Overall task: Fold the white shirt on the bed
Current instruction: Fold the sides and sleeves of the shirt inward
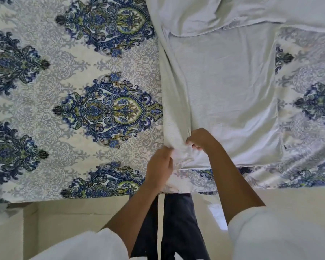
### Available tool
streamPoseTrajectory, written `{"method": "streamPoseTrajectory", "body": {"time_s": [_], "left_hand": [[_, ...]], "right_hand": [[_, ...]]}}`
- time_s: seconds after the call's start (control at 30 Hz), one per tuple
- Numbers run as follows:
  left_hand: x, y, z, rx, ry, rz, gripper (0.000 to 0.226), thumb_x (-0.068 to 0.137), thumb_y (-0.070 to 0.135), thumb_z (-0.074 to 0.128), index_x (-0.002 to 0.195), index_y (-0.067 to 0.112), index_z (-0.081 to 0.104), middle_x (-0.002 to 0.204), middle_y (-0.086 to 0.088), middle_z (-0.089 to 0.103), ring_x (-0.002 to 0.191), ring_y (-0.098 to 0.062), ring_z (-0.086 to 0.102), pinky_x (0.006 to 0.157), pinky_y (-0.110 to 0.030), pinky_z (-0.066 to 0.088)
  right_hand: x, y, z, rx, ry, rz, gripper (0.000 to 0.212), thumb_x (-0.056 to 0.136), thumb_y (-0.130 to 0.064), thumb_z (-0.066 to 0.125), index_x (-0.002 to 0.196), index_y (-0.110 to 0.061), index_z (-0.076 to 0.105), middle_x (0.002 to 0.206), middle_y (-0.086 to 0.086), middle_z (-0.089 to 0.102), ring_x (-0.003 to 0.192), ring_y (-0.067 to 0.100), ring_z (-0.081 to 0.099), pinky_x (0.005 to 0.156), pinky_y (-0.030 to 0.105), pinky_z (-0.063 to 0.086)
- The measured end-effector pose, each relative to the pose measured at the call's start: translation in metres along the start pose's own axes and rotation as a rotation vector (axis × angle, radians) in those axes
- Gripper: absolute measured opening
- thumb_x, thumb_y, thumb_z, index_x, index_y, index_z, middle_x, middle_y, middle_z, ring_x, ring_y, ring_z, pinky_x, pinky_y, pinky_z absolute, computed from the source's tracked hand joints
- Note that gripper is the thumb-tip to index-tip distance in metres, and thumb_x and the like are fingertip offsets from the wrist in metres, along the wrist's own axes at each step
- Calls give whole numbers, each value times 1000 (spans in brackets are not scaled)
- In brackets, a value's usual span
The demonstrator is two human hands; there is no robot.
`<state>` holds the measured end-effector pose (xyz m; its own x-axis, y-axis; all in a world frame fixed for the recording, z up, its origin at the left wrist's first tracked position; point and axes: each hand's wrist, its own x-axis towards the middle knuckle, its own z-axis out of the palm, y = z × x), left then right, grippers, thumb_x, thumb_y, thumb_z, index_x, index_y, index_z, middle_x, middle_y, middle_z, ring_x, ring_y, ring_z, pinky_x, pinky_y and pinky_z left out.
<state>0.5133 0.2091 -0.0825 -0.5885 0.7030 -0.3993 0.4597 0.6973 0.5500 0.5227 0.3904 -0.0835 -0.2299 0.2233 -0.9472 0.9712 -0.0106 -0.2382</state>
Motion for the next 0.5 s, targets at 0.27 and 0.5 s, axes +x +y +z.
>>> {"method": "streamPoseTrajectory", "body": {"time_s": [0.27, 0.5], "left_hand": [[30, -15, -11, -329, -47, -301, 17, 91, 10, 53, 108, 6, 54, 111, -9, 60, 92, -17, 59, 79, -30, 51], [0, -17, 16, -170, 51, -211, 26, 73, -2, 59, 95, 4, 48, 97, -8, 46, 86, -26, 50, 69, -38, 49]], "right_hand": [[-13, 33, 22, 109, -81, 94, 4, 84, 3, 62, 81, 5, 61, 78, 10, 57, 45, 11, 58, 36, 15, 38], [-20, 68, 50, 721, -55, 52, 14, 84, 8, 56, 93, -2, 61, 73, 7, 57, 52, 12, 55, 46, 18, 37]]}}
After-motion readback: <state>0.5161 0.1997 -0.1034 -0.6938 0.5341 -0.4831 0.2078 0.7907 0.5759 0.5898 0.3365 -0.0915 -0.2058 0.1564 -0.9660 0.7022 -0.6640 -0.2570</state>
